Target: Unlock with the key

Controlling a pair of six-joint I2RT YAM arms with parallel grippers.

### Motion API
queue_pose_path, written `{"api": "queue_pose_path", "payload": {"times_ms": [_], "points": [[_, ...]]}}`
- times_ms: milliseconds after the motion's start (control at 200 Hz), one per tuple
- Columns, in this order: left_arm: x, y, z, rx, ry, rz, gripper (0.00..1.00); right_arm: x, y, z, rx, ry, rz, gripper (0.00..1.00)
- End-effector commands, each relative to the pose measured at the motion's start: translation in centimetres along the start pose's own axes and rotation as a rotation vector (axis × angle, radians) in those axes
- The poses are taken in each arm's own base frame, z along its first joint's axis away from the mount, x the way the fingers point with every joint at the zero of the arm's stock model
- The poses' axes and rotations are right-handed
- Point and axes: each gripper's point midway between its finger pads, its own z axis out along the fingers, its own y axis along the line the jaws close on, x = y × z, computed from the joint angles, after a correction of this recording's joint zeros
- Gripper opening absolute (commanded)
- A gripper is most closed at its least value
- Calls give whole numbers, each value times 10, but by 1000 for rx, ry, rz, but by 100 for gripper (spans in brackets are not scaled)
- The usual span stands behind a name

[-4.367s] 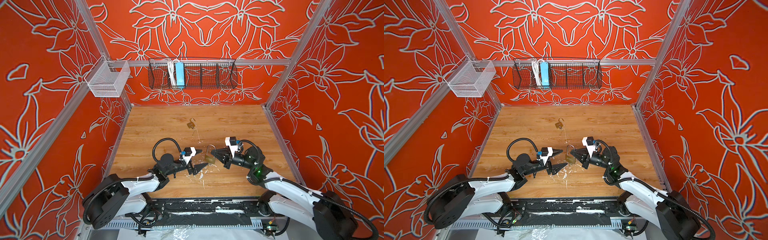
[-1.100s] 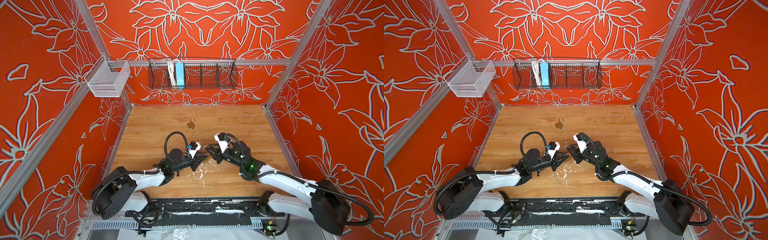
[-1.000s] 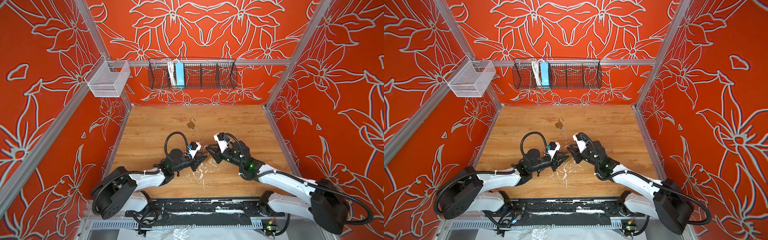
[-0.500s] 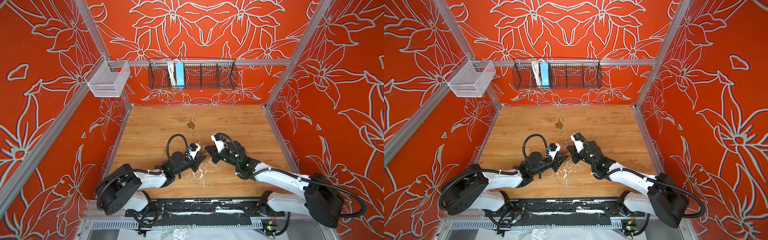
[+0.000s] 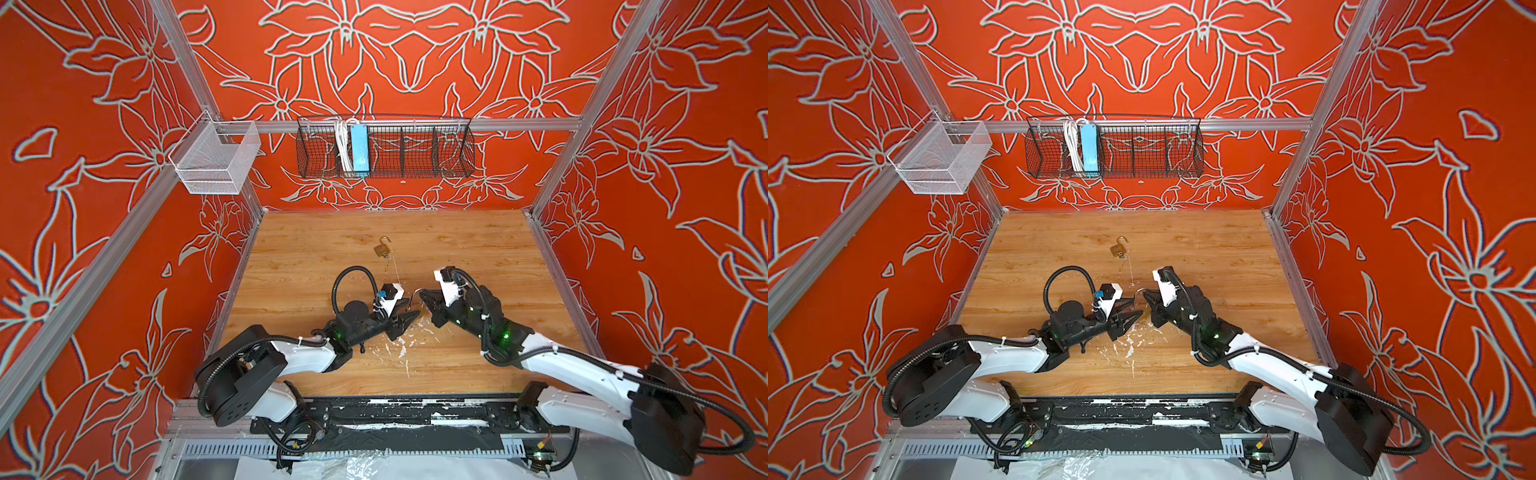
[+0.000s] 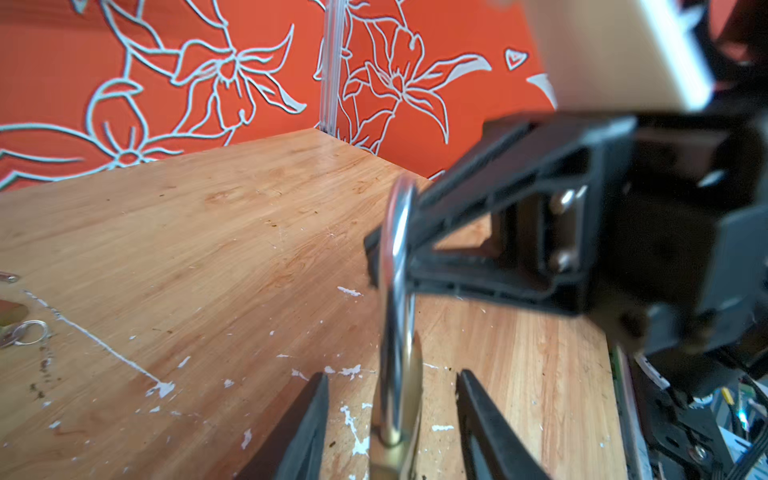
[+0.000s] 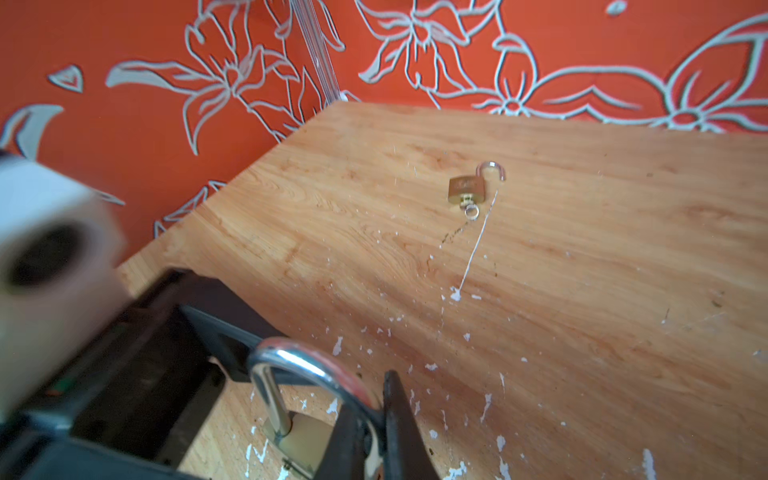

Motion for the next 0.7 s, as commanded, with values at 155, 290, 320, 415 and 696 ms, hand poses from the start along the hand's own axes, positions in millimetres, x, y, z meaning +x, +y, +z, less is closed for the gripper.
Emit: {"api": "queue_pose_path", "payload": {"times_ms": [155, 290, 320, 415, 696], "points": [[-4, -11, 8, 71, -33, 39, 55, -32, 10, -16, -39, -131, 4, 0], [-5, -15, 6, 95, -52, 43, 48, -32, 11, -15, -45, -124, 4, 0], [-6, -16, 6, 101, -55, 42, 47, -32, 11, -15, -45, -123, 4, 0], [-8, -19, 5, 117, -61, 38, 45, -29, 11, -11, -46, -114, 7, 0], [-5, -17, 8, 110, -27, 43, 28, -29, 12, -11, -55, -117, 11, 0]]}}
